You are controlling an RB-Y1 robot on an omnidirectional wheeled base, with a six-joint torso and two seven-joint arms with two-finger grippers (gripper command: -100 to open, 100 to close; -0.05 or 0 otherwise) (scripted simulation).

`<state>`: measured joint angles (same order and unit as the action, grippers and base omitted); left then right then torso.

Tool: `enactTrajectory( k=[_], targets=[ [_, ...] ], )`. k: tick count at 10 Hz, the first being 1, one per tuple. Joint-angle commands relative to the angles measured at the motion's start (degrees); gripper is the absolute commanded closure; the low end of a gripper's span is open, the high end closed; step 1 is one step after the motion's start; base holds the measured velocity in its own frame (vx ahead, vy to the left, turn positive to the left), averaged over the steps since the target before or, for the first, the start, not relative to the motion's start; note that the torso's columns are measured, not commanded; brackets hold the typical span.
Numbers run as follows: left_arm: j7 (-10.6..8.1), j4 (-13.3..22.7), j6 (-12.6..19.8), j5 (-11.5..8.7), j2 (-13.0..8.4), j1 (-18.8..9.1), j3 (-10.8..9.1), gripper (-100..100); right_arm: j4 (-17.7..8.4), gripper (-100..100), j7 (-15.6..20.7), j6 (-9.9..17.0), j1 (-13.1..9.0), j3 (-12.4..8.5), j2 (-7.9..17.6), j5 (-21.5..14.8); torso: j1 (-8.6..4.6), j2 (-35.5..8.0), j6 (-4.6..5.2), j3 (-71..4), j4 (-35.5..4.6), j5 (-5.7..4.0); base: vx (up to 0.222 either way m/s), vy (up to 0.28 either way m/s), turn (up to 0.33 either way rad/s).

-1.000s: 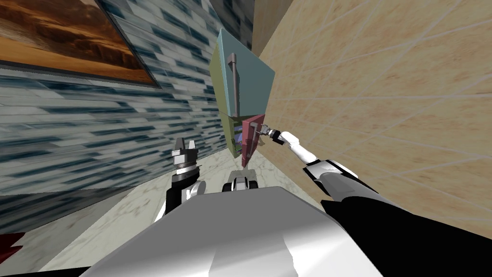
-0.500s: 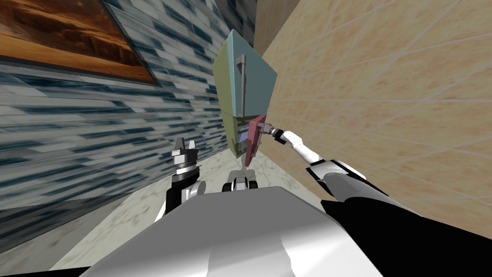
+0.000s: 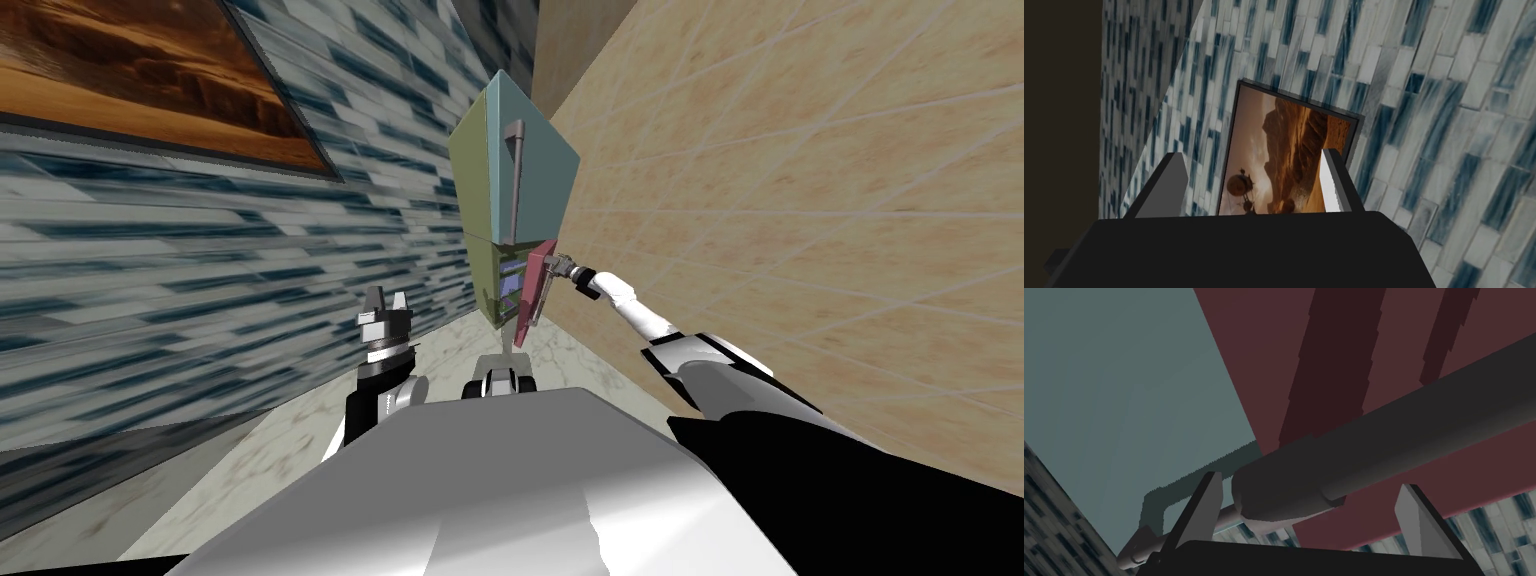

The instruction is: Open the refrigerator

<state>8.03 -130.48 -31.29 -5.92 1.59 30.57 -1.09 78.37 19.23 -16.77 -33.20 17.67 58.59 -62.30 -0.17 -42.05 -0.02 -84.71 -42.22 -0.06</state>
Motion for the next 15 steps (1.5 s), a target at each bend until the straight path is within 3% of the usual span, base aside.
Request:
enactTrajectory(
  k=[1,2,4,11,12,13,15],
  targets=[
    [0.00,0.0,0.0,0.0,0.0,0.0,0.00,0,0.0,100,0.0,-0.1,0.0,0.0,0.1,0.0,-0.02,-0.1,0.02,0.0,0.0,0.00,0.013,0.004,-0.001],
    [0.00,0.0,0.0,0.0,0.0,0.0,-0.01,0,1.6,100,0.1,-1.2,-0.4,0.0,-0.4,0.3,-0.01,-0.3,0.02,0.2,0.1,-0.08,0.006,-0.221,0.066],
    [0.00,0.0,0.0,0.0,0.0,0.0,-0.03,0,2.4,100,0.2,-1.8,-0.4,0.1,-0.6,0.4,-0.70,-0.4,0.28,0.2,0.0,-0.29,-0.042,-0.283,0.051],
    [0.00,0.0,0.0,0.0,0.0,0.0,-0.03,0,8.2,100,0.7,-6.3,-0.8,1.0,-2.5,1.2,0.19,-0.1,0.01,0.1,0.1,0.01,-0.024,-0.359,0.037],
    [0.00,0.0,0.0,0.0,0.0,0.0,-0.03,0,8.4,100,0.1,-5.1,-0.7,1.0,-1.8,1.0,0.26,-0.2,0.04,0.1,0.1,0.02,-0.001,-0.144,0.017],
    [0.00,0.0,0.0,0.0,0.0,0.0,-0.01,0,9.3,100,0.1,-5.8,-0.8,1.2,-2.1,1.2,0.73,-0.2,0.02,0.1,0.1,0.14,0.017,-0.146,0.022],
    [0.00,0.0,0.0,0.0,0.0,0.0,-0.02,0,10.8,100,0.4,-6.9,-0.8,1.6,-2.8,1.5,0.15,0.0,-0.11,0.0,0.0,0.09,0.051,-0.289,0.079]
  ],
)
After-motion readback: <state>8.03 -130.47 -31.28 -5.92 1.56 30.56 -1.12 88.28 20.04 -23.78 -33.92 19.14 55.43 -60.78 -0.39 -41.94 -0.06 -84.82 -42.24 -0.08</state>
